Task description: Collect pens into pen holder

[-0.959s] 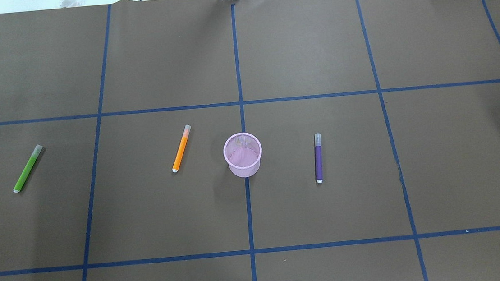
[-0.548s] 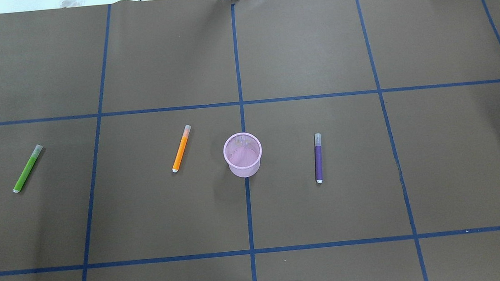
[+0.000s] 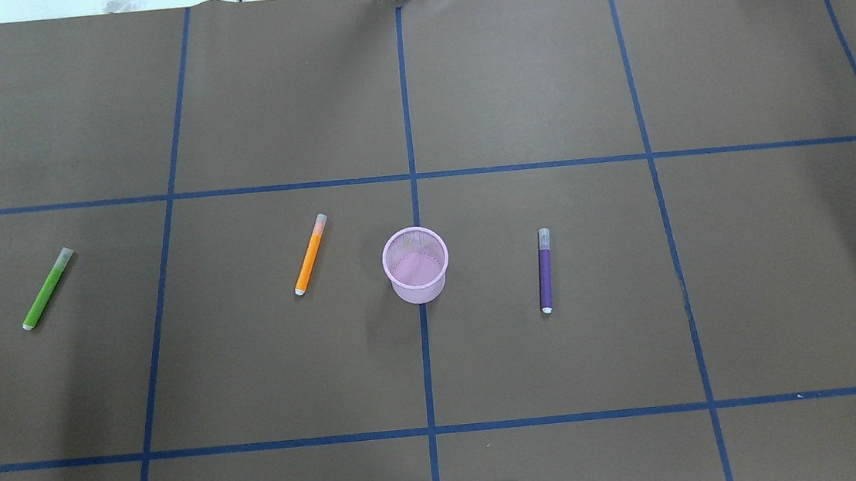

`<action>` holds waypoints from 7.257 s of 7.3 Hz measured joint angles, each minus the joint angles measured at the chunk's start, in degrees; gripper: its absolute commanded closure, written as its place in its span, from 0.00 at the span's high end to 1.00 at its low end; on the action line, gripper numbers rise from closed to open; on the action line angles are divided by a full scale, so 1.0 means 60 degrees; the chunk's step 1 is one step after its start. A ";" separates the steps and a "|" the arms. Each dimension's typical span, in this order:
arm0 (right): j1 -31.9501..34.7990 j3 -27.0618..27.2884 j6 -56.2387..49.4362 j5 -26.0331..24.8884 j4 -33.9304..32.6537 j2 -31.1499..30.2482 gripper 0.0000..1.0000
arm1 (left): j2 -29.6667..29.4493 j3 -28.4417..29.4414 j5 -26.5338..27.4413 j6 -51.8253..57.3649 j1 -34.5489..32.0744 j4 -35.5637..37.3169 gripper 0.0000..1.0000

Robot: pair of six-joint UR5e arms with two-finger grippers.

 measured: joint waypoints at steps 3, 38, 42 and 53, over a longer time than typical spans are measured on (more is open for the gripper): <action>-0.0012 -0.0930 0.0011 -0.0011 0.1009 -0.0287 1.00 | -0.0359 0.0223 -0.0056 0.0007 0.0008 -0.0343 1.00; -1.0202 0.0806 1.1537 -1.0801 0.7770 0.2790 0.00 | -0.0384 0.0419 -0.0075 -0.0005 0.0294 -0.1119 1.00; -1.2285 0.0178 1.1544 -1.4251 0.4851 0.5765 0.00 | -0.0382 0.0560 -0.0075 -0.0005 0.0387 -0.1152 1.00; -1.1427 -0.0400 1.1492 -1.3238 0.2604 0.6712 0.99 | -0.0345 0.0621 -0.0103 -0.0179 0.0520 -0.1467 1.00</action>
